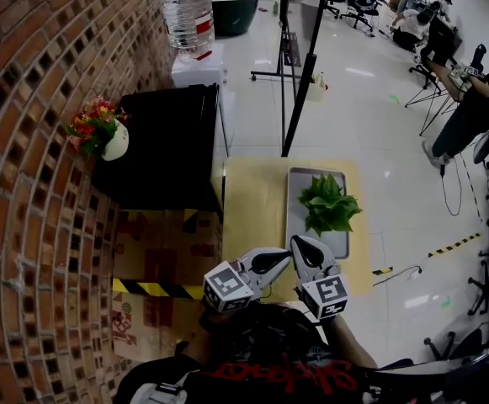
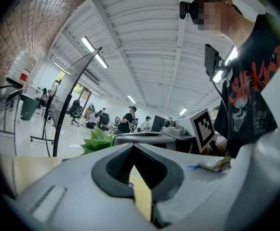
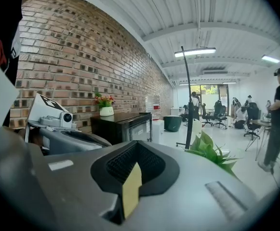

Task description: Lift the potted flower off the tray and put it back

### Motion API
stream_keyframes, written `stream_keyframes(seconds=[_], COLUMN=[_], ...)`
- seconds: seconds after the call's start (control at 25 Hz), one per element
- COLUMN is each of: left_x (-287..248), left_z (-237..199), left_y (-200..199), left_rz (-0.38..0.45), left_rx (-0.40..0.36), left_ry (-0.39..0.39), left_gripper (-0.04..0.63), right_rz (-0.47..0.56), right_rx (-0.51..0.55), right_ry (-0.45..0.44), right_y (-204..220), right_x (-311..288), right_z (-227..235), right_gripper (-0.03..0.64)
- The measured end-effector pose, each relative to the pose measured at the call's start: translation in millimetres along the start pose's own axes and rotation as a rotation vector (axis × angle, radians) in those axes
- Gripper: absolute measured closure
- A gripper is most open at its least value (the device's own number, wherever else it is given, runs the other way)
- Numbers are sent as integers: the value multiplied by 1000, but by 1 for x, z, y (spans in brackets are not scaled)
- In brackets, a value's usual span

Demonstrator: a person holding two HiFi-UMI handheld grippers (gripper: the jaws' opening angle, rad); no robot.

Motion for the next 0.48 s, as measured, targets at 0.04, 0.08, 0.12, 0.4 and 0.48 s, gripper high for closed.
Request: stream_keyframes(seconds=[0.04, 0.08, 0.12, 0.4, 0.48], left_x=[0, 0, 0, 2, 2], left_z=[0, 0, -1, -6, -5], left_y=[-2, -1, 2, 9, 8], left_rz=[2, 5, 8, 22, 25], left_rx=[3, 2, -3, -15, -18], left_ry=[-2, 1, 8, 11, 12], left_gripper=[595, 595, 595, 595, 595], right_rz=[0, 1, 1, -2, -2], right_rx=[1, 1, 0, -6, -7], right_ry=[0, -1, -2, -9, -11], right_y=[0, 0, 0, 2, 2], right_x=[0, -1, -1, -5, -5], right_z=[0, 0, 0, -1, -1], right_gripper=[615, 615, 615, 615, 615])
Point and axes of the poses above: the fingertips, and each gripper's own axes: x backward along the fingers, z to its right, y out of its underside, the point moved 9 cm from there along x, backward along the fingers, and after that the axes turned 14 degrees about -y, right-handed, at the moved point
